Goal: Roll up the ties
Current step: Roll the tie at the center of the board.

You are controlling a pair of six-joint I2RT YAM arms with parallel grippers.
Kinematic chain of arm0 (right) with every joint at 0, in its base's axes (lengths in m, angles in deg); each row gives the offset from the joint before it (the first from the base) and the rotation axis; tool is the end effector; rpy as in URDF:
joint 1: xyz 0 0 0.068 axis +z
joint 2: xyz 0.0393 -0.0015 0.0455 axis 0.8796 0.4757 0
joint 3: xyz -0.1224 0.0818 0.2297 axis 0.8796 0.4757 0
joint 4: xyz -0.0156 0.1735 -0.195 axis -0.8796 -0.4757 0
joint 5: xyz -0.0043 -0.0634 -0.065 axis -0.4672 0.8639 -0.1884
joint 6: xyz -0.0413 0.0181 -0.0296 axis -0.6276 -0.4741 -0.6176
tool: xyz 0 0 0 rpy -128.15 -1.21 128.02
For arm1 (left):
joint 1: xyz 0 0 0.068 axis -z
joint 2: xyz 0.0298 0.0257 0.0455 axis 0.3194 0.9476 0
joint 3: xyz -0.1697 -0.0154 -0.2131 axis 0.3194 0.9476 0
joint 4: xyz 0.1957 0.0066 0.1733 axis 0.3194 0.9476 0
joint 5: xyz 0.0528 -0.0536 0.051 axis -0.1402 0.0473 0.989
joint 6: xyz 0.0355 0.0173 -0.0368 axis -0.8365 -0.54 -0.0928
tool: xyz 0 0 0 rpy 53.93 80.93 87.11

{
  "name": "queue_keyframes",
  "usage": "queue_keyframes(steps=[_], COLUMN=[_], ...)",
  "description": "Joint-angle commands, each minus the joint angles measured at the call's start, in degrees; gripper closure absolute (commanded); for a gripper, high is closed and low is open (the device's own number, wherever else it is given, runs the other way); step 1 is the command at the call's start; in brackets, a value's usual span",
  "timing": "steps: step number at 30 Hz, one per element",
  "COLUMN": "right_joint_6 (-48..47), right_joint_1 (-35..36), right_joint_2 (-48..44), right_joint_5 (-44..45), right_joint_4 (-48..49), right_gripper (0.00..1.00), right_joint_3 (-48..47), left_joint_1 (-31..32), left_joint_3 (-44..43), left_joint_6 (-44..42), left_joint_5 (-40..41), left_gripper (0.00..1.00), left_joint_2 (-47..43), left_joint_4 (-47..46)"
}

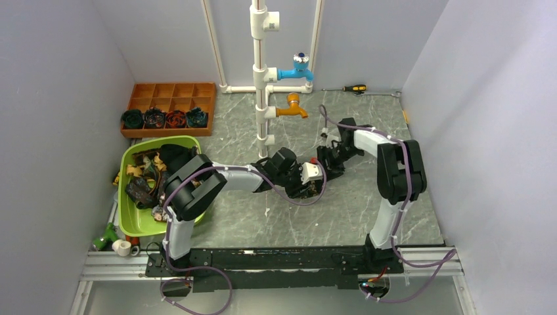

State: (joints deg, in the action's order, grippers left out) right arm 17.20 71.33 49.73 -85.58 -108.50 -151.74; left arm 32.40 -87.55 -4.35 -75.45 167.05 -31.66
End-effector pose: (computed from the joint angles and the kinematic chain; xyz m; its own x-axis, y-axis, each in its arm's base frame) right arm 0.3347 0.0779 0.1423 -0.9880 -0.1432 -0.0584 -0.1509 0.8094 0.5675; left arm 0.2466 -0.3283 0.1399 -0.0923 0.5702 -0.8163 0.9880 0.1542 -0.0040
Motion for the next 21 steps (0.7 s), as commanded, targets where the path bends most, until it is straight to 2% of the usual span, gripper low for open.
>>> queue_keyframes(steps=[1, 2, 6, 9, 14, 21], right_joint_6=[-1.3, -1.3, -0.7, -0.5, 0.7, -2.5], right_joint_1=[-4.3, -4.8, -5.9, -6.1, -5.5, -5.3], right_joint_2=[-6.0, -6.0, -2.9, -0.7, 1.9, -0.3], right_joint_5=[-3.6, -4.1, -6.9, -8.5, -15.1, -25.6], right_joint_4=[0.6, 1.2, 4.0, 5.8, 9.1, 7.6], right_gripper=[0.40, 0.31, 0.15, 0.07, 0.07, 0.23], right_joint_3=[0.4, 1.5, 3.8, 4.7, 6.3, 9.5], left_joint_1=[0.6, 0.6, 0.6, 0.6, 0.6, 0.6], left_joint_3=[1.6, 1.5, 1.0, 1.2, 1.7, 1.5], left_joint_6=[-0.8, -0.7, -0.8, -1.0, -0.7, -0.4], left_joint_5=[3.4, 3.3, 2.9, 2.9, 3.0, 2.9], left_gripper=[0.95, 0.95, 0.95, 0.94, 0.94, 0.94], left_joint_2=[4.1, 4.2, 4.6, 4.6, 4.5, 4.7], left_joint_4=[10.5, 10.4, 10.4, 10.5, 10.4, 10.5])
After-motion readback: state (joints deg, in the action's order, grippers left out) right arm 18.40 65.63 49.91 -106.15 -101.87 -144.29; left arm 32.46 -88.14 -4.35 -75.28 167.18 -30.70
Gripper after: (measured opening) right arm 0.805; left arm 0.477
